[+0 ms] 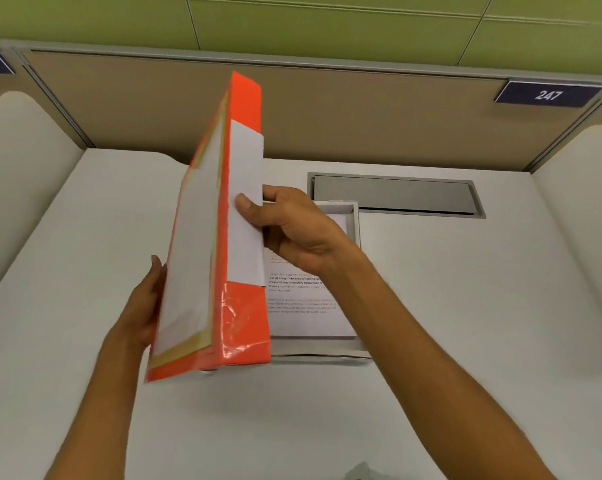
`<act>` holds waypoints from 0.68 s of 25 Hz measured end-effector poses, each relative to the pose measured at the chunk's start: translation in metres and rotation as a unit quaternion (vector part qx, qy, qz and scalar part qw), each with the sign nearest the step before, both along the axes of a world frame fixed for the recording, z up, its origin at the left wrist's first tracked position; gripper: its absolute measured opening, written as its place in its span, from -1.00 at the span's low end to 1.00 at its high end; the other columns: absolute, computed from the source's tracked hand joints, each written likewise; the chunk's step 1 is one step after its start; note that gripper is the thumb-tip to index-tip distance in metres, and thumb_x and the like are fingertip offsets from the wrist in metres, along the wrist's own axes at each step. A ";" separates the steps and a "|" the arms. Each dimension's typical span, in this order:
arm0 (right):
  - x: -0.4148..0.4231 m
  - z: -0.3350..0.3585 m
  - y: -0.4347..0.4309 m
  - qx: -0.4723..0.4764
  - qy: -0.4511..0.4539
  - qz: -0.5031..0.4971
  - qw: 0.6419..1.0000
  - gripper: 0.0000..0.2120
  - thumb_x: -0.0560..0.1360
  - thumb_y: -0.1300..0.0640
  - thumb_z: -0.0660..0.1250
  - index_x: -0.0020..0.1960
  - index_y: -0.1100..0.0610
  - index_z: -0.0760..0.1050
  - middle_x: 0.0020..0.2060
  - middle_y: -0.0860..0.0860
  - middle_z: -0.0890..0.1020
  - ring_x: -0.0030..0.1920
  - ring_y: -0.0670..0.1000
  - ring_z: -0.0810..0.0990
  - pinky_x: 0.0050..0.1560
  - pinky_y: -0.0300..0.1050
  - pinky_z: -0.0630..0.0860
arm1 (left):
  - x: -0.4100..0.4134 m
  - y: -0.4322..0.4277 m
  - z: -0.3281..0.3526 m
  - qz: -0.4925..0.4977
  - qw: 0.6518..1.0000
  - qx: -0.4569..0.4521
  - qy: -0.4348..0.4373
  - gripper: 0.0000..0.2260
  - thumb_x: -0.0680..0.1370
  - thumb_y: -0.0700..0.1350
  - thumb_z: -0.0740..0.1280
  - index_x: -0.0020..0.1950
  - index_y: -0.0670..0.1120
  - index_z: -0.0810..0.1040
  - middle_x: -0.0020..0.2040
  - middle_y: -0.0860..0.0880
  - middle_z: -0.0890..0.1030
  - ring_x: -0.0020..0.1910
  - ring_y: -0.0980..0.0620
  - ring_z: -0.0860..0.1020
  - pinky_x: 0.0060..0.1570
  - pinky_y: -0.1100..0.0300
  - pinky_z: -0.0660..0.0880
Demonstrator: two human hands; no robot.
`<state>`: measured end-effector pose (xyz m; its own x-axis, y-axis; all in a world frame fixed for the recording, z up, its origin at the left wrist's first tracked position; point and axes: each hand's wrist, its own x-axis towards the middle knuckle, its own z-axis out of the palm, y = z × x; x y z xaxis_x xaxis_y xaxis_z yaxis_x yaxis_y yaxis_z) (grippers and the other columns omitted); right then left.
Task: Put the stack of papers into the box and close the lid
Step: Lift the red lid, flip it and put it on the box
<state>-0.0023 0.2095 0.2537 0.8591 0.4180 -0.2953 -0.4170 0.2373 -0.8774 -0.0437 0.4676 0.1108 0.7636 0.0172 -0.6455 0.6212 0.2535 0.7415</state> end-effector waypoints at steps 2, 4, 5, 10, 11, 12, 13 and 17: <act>-0.004 -0.008 -0.038 -0.007 -0.006 -0.020 1.000 -0.63 0.54 0.22 0.34 0.32 0.30 0.45 0.16 0.16 0.64 0.10 0.11 0.64 0.15 -0.01 0.61 | 0.001 -0.014 -0.008 0.020 0.999 -0.015 -0.034 -0.51 0.55 0.33 0.20 0.29 0.07 0.62 0.14 -0.10 0.71 -0.08 -0.09 0.72 -0.11 -0.01 0.66; -0.008 -0.019 -0.072 -0.046 -0.010 -0.053 0.997 -0.64 0.56 0.10 0.33 0.29 0.24 0.48 0.12 0.10 0.67 0.09 0.10 0.67 0.12 0.01 0.62 | 0.005 -0.027 -0.001 0.013 0.998 0.004 -0.068 -0.61 0.55 0.28 0.25 0.23 0.12 0.66 0.18 -0.06 0.70 -0.01 -0.07 0.72 -0.10 0.02 0.67; -0.010 -0.028 -0.086 -0.080 -0.015 -0.072 0.994 -0.63 0.56 0.02 0.32 0.27 0.22 0.51 0.11 0.09 0.68 0.09 0.10 0.68 0.11 0.02 0.63 | 0.008 -0.034 0.003 -0.010 0.996 0.013 -0.086 -0.62 0.57 0.27 0.24 0.27 0.15 0.62 0.20 -0.04 0.69 0.05 -0.07 0.71 -0.06 0.00 0.67; -0.011 -0.104 -0.127 -0.264 -0.002 -0.166 0.950 -0.33 0.45 -0.40 0.20 0.17 0.18 0.54 0.00 0.10 0.70 -0.02 0.12 0.71 0.05 0.08 0.65 | 0.026 -0.068 -0.005 -0.107 0.960 0.189 -0.177 -0.58 0.63 0.27 0.09 0.50 0.37 0.24 0.44 0.12 0.49 0.27 0.02 0.58 0.25 -0.05 0.52; -0.012 -0.121 -0.130 -0.285 0.006 -0.175 0.942 -0.26 0.42 -0.45 0.16 0.18 0.19 0.52 0.00 0.10 0.69 -0.02 0.14 0.71 0.05 0.07 0.65 | 0.028 -0.075 -0.012 -0.119 0.948 0.232 -0.181 -0.56 0.63 0.27 0.07 0.53 0.35 0.19 0.45 0.12 0.46 0.26 0.02 0.56 0.24 -0.02 0.51; -0.014 -0.138 -0.133 -0.309 0.014 -0.187 0.932 -0.24 0.42 -0.47 0.10 0.20 0.17 0.49 0.00 0.08 0.67 -0.02 0.13 0.70 0.04 0.06 0.65 | 0.030 -0.081 -0.019 -0.140 0.934 0.276 -0.181 -0.54 0.64 0.26 0.04 0.56 0.32 0.13 0.45 0.10 0.44 0.26 -0.01 0.55 0.22 -0.01 0.51; -0.017 -0.151 -0.135 -0.332 0.018 -0.197 0.922 -0.28 0.45 -0.45 0.06 0.20 0.14 0.46 0.00 0.06 0.65 -0.02 0.10 0.68 0.03 0.03 0.65 | 0.032 -0.087 -0.025 -0.161 0.919 0.311 -0.183 -0.52 0.65 0.25 0.01 0.58 0.29 0.08 0.45 0.07 0.44 0.28 -0.07 0.55 0.23 -0.04 0.51; -0.024 -0.188 -0.137 -0.390 0.013 -0.215 0.895 -0.51 0.60 -0.23 0.01 0.11 0.17 0.44 -0.11 0.05 0.58 -0.14 0.01 0.60 -0.18 -0.22 0.53 | 0.041 -0.096 -0.057 -0.217 0.857 0.427 -0.190 -0.48 0.67 0.19 -0.04 0.62 0.17 -0.04 0.43 -0.11 0.48 0.28 -0.18 0.56 0.25 -0.12 0.50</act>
<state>-0.0265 0.0728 0.0657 0.8791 -0.2932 -0.3759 -0.4578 -0.2997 -0.8370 -0.0023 0.3713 0.0536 0.9701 0.0214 -0.2419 0.1923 -0.6763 0.7111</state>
